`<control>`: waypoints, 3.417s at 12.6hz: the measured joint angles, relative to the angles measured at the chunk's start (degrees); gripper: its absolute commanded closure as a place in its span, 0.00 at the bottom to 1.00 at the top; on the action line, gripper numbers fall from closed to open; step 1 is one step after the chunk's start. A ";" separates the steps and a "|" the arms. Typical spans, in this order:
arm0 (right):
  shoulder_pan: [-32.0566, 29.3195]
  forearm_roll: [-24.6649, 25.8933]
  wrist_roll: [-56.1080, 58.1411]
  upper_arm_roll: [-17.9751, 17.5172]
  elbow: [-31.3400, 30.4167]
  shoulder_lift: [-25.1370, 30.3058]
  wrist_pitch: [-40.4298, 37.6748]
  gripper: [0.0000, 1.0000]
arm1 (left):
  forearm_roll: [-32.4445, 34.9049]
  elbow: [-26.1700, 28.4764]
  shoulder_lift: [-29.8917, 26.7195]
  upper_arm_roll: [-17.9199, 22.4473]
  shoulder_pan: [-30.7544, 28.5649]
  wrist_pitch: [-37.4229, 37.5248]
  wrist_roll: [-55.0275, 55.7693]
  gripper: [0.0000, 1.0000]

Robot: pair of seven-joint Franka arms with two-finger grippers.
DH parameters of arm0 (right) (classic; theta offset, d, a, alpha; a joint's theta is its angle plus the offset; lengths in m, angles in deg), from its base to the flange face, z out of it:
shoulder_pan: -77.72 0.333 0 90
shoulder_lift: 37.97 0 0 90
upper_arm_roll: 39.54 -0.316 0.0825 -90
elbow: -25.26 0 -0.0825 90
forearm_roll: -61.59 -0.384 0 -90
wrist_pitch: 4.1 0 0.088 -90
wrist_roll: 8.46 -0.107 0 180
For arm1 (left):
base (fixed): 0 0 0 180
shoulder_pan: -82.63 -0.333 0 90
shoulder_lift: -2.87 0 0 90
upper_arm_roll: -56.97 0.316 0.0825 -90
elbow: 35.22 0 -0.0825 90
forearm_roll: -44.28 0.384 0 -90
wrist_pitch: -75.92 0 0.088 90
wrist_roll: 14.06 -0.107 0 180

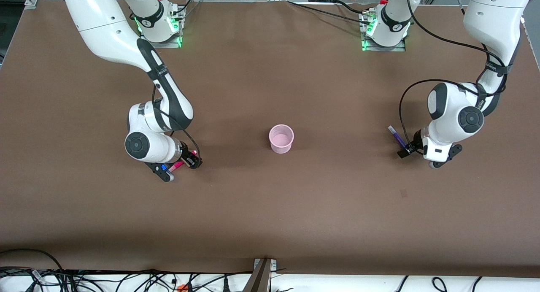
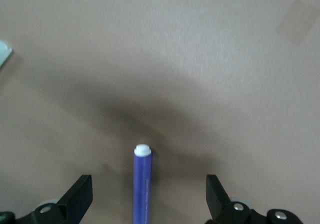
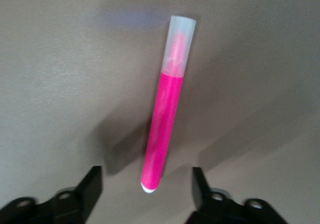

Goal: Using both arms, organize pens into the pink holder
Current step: 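Grasp the blue marker with the left gripper while the right gripper grasps the pink highlighter, then lift the pink highlighter toward the cup while the left gripper lifts the blue marker, then drop the pink highlighter into the cup while the left gripper brings the marker over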

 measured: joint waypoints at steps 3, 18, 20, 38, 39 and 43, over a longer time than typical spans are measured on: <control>-0.24 -0.64 0.05 -0.03 -0.63 -0.01 1.27 0.83 | 0.11 -0.97 1.65 0.50 -0.17 0.00 -0.01 0.58; -0.08 -49.13 -3.61 -6.91 11.38 1.06 -31.33 1.00 | 0.28 -6.12 1.26 -0.79 -0.05 7.03 -4.24 1.00; 0.36 -57.99 -3.99 -9.55 11.36 0.83 -31.14 1.00 | 0.29 -7.78 -2.05 -1.75 -0.08 10.99 -14.81 1.00; 7.69 -68.28 -0.95 -10.46 16.61 -8.71 -15.42 0.89 | -37.76 -24.82 -4.21 -18.42 0.73 17.45 -61.73 1.00; 7.70 -68.28 -0.61 -10.39 17.14 -9.30 -15.36 0.38 | -38.37 -25.10 -4.09 -19.31 0.99 17.79 -64.94 1.00; 7.50 -67.41 0.18 -8.62 18.71 -9.76 -15.31 0.00 | -41.56 -25.33 -2.26 -21.12 1.26 17.94 -78.38 1.00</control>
